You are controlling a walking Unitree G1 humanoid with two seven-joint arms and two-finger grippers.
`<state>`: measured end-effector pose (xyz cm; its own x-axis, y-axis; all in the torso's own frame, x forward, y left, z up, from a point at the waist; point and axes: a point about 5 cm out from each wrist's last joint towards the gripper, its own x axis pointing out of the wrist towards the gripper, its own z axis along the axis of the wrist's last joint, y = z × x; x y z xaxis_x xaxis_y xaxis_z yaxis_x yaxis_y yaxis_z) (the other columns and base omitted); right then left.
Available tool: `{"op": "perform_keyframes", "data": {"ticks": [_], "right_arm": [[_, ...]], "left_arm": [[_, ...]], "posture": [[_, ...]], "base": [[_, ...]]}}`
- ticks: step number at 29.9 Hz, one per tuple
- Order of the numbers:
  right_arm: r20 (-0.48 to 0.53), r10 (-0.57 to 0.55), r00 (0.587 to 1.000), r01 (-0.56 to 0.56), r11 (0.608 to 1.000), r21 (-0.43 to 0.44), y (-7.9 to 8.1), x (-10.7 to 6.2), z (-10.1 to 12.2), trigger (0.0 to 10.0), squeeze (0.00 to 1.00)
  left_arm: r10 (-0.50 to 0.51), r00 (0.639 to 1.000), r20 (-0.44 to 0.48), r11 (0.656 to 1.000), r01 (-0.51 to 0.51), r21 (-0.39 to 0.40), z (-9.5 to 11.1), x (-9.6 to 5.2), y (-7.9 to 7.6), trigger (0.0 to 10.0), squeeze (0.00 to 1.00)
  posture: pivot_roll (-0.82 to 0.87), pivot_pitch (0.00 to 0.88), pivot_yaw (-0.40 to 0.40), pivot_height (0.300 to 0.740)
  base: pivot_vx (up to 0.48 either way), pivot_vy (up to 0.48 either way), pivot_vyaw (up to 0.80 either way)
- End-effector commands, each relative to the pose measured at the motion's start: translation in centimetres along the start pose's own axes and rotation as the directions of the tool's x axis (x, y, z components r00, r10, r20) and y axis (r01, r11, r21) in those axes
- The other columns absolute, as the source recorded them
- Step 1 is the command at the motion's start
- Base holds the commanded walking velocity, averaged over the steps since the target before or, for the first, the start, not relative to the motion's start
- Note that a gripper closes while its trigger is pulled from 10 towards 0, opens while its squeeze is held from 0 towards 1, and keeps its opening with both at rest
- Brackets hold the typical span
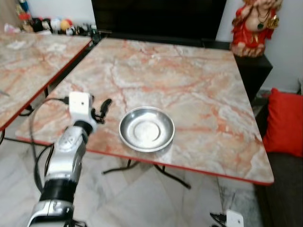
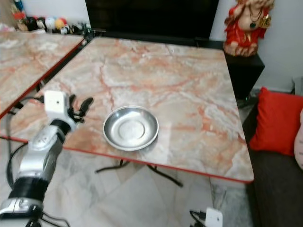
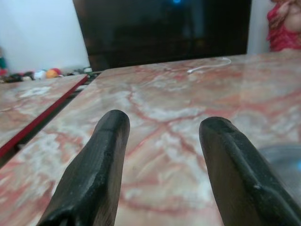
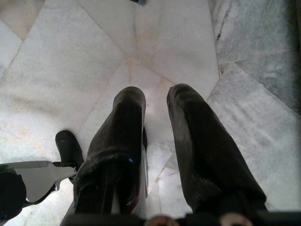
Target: Setting the table
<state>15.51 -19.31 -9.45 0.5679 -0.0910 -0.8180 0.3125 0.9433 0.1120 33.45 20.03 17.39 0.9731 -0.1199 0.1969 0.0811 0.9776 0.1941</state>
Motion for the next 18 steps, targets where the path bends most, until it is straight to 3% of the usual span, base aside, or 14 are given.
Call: {"op": "perform_keyframes", "data": {"ticks": [1,8,18], "right_arm": [[-0.002,-0.006,1.0,0.006,1.0,-0.009,-0.2,0.0,0.0,10.0,0.0],[0.0,-0.009,1.0,0.009,1.0,-0.005,-0.2,0.0,0.0,10.0,0.0],[0.001,-0.004,1.0,0.004,1.0,-0.005,-0.1,-0.1,-0.1,10.0,0.0]], "left_arm": [[-0.022,1.0,-0.023,0.999,0.022,0.034,-0.9,-0.8,-1.3,10.0,0.0],[-0.052,0.995,-0.083,0.999,0.053,0.012,-2.2,-2.2,-3.0,10.0,0.0],[-0.006,0.998,-0.058,1.0,0.007,0.029,-1.8,-2.5,-2.9,10.0,0.0]], "posture": [[0.1,0.01,-0.051,0.74],[0.09,0.0,-0.038,0.74],[0.1,0.0,-0.036,0.74]], "base": [[0.0,0.0,0.0],[0.0,0.0,0.0],[0.0,0.48,0.0]]}}
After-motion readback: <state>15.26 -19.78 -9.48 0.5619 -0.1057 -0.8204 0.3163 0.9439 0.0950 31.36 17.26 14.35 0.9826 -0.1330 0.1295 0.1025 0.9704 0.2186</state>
